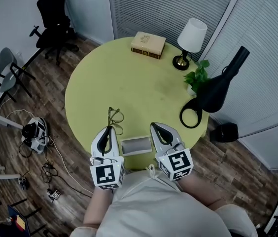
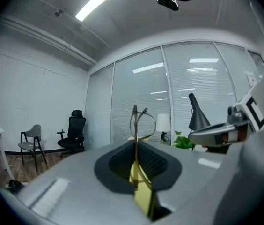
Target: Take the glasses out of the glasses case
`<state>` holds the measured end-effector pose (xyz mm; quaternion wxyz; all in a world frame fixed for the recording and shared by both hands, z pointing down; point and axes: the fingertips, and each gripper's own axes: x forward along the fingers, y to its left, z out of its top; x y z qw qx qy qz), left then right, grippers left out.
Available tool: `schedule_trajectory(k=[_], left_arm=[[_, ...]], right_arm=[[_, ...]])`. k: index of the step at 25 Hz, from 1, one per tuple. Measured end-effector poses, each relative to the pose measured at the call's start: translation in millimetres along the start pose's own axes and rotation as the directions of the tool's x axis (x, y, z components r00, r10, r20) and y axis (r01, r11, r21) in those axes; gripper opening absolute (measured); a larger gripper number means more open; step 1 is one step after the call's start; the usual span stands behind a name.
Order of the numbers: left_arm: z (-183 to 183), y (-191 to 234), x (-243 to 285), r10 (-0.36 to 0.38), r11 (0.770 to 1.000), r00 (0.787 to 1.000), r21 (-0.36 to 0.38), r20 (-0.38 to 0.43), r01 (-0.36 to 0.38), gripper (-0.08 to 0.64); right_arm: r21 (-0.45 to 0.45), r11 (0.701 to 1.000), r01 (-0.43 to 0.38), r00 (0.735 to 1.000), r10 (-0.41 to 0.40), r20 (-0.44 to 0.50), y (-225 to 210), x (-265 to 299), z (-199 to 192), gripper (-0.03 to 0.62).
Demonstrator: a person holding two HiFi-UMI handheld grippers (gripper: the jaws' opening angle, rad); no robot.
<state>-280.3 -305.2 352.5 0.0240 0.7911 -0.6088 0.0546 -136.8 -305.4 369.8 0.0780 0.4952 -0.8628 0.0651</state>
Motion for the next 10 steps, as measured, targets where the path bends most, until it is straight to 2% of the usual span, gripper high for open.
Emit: schedule_trajectory(k=[4, 10], left_arm=[[-3.4, 1.1, 3.3, -0.013, 0.999, 1.000, -0.041, -0.007, 0.013, 0.015], [-3.9, -1.7, 9.8, -0.018, 0.999, 1.000, -0.029, -0.006, 0.018, 0.015]], right_arm=[[-0.008, 1.000, 0.006, 1.000, -0.006, -0.007, -1.0, 1.4, -0.8, -0.002], [-0.005, 1.000, 0.014, 1.000, -0.014, -0.012, -8.2, 3.4, -2.4, -0.002]])
